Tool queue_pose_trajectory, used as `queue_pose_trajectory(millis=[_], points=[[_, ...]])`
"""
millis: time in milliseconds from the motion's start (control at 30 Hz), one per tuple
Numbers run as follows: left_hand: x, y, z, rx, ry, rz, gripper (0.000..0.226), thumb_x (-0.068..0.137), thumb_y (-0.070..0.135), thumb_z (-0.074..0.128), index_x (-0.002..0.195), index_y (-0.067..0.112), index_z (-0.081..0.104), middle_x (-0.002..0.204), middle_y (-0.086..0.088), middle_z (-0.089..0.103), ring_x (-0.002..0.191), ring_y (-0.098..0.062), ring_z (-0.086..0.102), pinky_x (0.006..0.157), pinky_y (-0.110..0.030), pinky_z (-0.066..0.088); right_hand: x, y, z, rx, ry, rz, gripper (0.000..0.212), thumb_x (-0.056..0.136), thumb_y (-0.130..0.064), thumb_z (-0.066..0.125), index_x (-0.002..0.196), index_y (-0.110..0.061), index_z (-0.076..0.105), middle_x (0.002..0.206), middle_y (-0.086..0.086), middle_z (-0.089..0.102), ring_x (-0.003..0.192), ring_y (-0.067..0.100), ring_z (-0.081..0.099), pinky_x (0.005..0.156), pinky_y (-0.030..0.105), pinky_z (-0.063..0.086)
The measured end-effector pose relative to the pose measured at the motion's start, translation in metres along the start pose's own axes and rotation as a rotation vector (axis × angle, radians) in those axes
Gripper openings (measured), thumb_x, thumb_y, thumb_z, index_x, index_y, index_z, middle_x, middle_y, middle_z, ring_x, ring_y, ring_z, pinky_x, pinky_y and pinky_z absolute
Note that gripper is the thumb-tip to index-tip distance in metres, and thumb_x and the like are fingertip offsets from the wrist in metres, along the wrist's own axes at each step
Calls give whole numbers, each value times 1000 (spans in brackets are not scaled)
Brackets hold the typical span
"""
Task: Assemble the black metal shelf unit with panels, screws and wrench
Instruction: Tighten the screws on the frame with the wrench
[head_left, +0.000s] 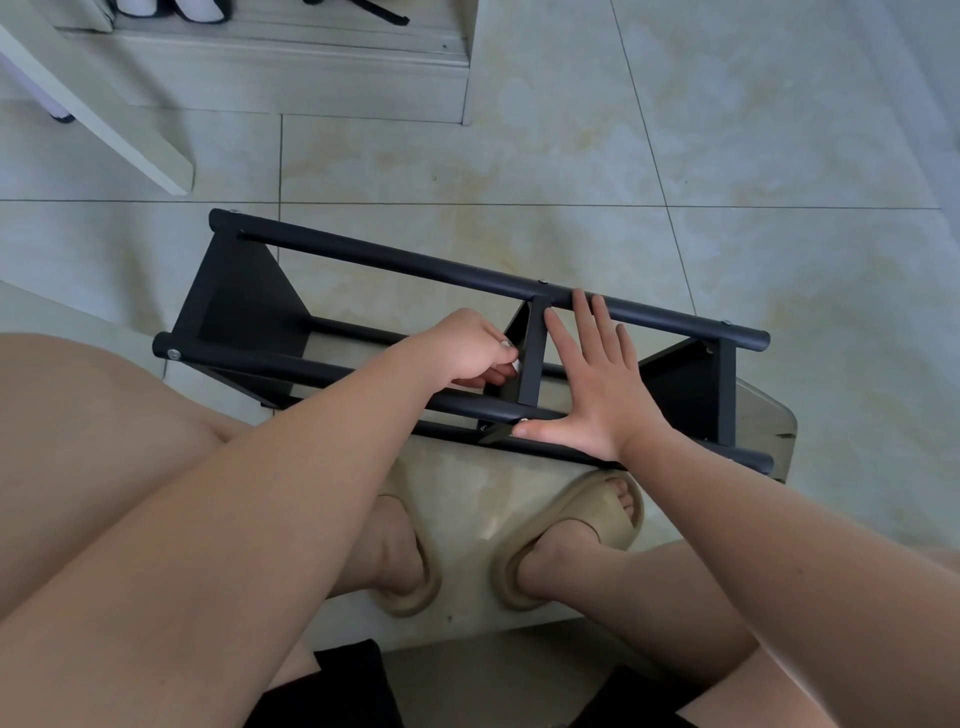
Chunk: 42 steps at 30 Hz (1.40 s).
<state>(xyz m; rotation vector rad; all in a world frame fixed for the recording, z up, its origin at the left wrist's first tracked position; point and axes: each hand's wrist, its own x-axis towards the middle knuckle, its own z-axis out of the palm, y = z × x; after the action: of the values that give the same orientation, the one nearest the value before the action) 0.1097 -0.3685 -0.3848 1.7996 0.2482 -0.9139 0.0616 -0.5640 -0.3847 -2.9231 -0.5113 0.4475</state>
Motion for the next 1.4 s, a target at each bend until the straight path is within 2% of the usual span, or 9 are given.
queue_pose_trajectory(millis=[100,200,400,633,933,1033,1233,1400], points=[[-1,3,1,-77,6,-26,18,102,21,55,115,13,63,86,0,73,79,-7,70,69,-22,55,0,0,0,4,3,-1,131,64,-99,40,162,-26,-6,166,6,-25,151,24,-30,125,55,-3],[-2,2,-1,-114,-3,-39,19,101,22,57,116,13,63,88,0,74,81,-9,71,70,-23,55,0,0,0,5,1,1,131,64,-99,40,162,-27,-7,166,6,-26,151,24,-30,125,55,-3],[-3,-2,-4,-52,-62,-12,14,98,21,62,105,10,69,86,0,76,81,-9,73,70,-23,55,-1,-1,-1,6,-4,3,131,63,-99,40,162,-27,-8,166,6,-26,150,24,-31,125,55,-3],[-3,-1,-4,16,-21,51,13,98,23,62,94,14,71,86,1,76,81,-9,73,74,-24,56,0,-1,0,0,-3,2,131,63,-100,39,162,-27,-8,166,6,-26,150,24,-31,125,55,-3],[-4,2,0,29,-63,-39,20,102,23,53,115,11,63,90,2,75,88,-10,72,71,-24,51,-1,-1,-1,0,-10,5,131,63,-99,40,162,-27,-8,166,6,-27,150,23,-31,125,54,-4],[-5,4,0,-43,-28,-70,17,102,21,53,113,12,62,87,2,75,85,-11,72,73,-23,50,-1,-1,-2,-2,-10,4,131,62,-99,38,162,-27,-7,166,6,-26,150,23,-31,125,54,-4],[-5,3,-3,-79,-74,-143,11,103,20,53,96,16,61,85,3,75,83,-9,72,69,-20,48,-1,-2,-1,-5,-13,6,131,63,-99,40,162,-27,-7,166,6,-25,151,24,-30,125,55,-4],[-5,2,-3,-48,-87,-130,11,103,18,52,96,17,60,85,2,74,81,-11,70,71,-22,49,0,-1,-2,-42,-30,11,132,62,-100,38,161,-27,-10,166,7,-27,150,24,-32,122,55,-14]])
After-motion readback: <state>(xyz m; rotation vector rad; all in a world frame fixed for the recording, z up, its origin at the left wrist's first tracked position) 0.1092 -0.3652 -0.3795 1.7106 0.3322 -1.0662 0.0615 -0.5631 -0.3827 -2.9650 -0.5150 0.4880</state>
